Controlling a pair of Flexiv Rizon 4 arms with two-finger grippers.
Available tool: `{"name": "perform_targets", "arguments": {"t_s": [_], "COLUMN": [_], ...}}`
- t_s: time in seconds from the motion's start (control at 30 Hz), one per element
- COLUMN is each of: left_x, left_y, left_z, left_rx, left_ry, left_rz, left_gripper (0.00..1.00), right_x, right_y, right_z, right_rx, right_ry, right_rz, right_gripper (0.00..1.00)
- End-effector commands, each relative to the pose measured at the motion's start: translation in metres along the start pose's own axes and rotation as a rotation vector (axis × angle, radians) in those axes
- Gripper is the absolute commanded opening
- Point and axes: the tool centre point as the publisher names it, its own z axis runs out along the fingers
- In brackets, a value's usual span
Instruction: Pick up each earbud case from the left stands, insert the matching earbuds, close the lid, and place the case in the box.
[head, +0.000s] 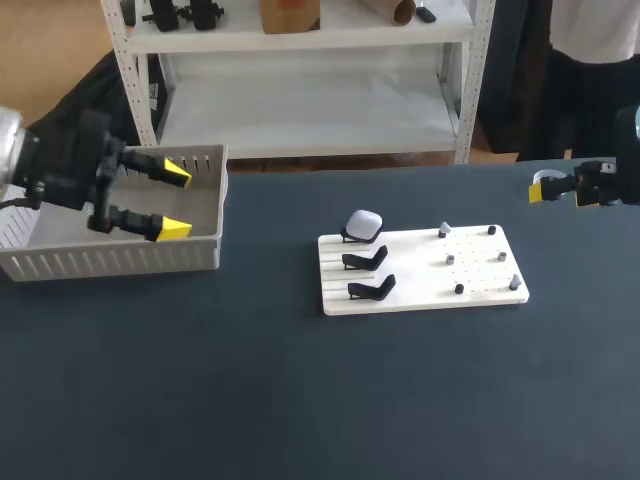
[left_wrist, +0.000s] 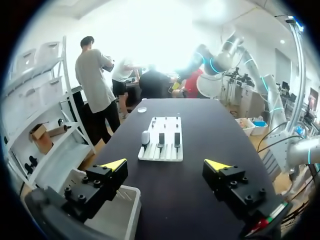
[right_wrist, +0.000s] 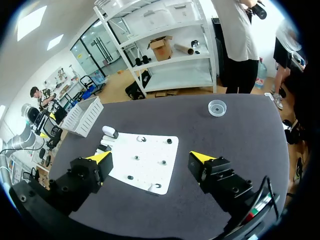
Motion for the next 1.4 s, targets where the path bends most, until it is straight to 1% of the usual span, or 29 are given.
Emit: {"name": "perform_targets", "arguments": {"t_s": [0.03, 0.07, 0.13, 0.2, 0.27, 0.3, 0.37, 0.47, 0.63, 0.67, 0.7, 0.9, 0.97, 1.0, 1.1, 1.23, 1.3, 1.4], "left_x": [-0.007, -0.009, -0.010, -0.011, -0.009, -0.007, -0.005, -0.002, 0.000, 0.002, 0.003, 0.002, 0.002, 0.002, -0.001, -0.004, -0.005, -0.005], "left_y": [0.001, 0.002, 0.009, 0.016, 0.026, 0.031, 0.041, 0.054, 0.072, 0.075, 0.077, 0.079, 0.077, 0.075, 0.069, 0.061, 0.057, 0.057], "left_z": [0.029, 0.037, 0.051, 0.065, 0.078, 0.086, 0.099, 0.120, 0.155, 0.161, 0.168, 0.201, 0.209, 0.213, 0.224, 0.229, 0.232, 0.232], "left_rx": [-0.084, -0.093, -0.094, -0.088, -0.090, -0.079, -0.066, -0.031, 0.033, 0.040, 0.057, 0.109, 0.119, 0.119, 0.122, 0.093, 0.095, 0.095], "left_ry": [0.033, 0.045, 0.080, 0.083, 0.067, 0.069, 0.045, 0.030, 0.010, 0.013, -0.001, 0.001, -0.007, 0.005, 0.002, -0.014, -0.030, -0.030], "left_rz": [-0.042, -0.034, -0.049, -0.040, -0.031, -0.034, -0.026, -0.019, 0.003, -0.005, -0.001, -0.009, -0.013, -0.016, -0.018, -0.036, -0.039, -0.039], "left_gripper": [1.00, 1.00, 1.00, 1.00, 1.00, 1.00, 1.00, 1.00, 1.00, 1.00, 1.00, 1.00, 1.00, 1.00, 1.00, 1.00, 1.00, 1.00], "right_x": [0.000, 0.000, 0.000, 0.000, 0.000, 0.000, 0.000, 0.000, 0.000, 0.000, 0.000, 0.000, 0.000, 0.000, 0.000, 0.000, 0.000, 0.000], "right_y": [-0.001, -0.001, -0.001, -0.001, -0.001, -0.001, -0.001, -0.001, -0.001, -0.001, -0.001, -0.001, -0.001, -0.001, -0.001, -0.001, -0.001, -0.001], "right_z": [0.000, 0.000, 0.000, 0.000, 0.000, 0.000, 0.000, 0.000, 0.000, 0.000, 0.000, 0.000, 0.000, 0.000, 0.000, 0.000, 0.000, 0.000], "right_rx": [-0.003, -0.003, -0.003, -0.003, -0.003, -0.003, -0.003, -0.003, -0.003, -0.003, -0.003, -0.003, -0.003, -0.003, -0.003, -0.003, -0.003, -0.003], "right_ry": [0.001, 0.001, 0.001, 0.001, 0.001, 0.001, 0.001, 0.001, 0.001, 0.001, 0.001, 0.001, 0.001, 0.001, 0.001, 0.001, 0.001, 0.001], "right_rz": [-0.001, -0.001, -0.001, -0.001, -0.001, -0.001, -0.001, -0.001, -0.001, -0.001, -0.001, -0.001, -0.001, -0.001, -0.001, -0.001, -0.001, -0.001], "right_gripper": [1.00, 1.00, 1.00, 1.00, 1.00, 1.00, 1.00, 1.00, 1.00, 1.00, 1.00, 1.00, 1.00, 1.00, 1.00, 1.00, 1.00, 1.00]}}
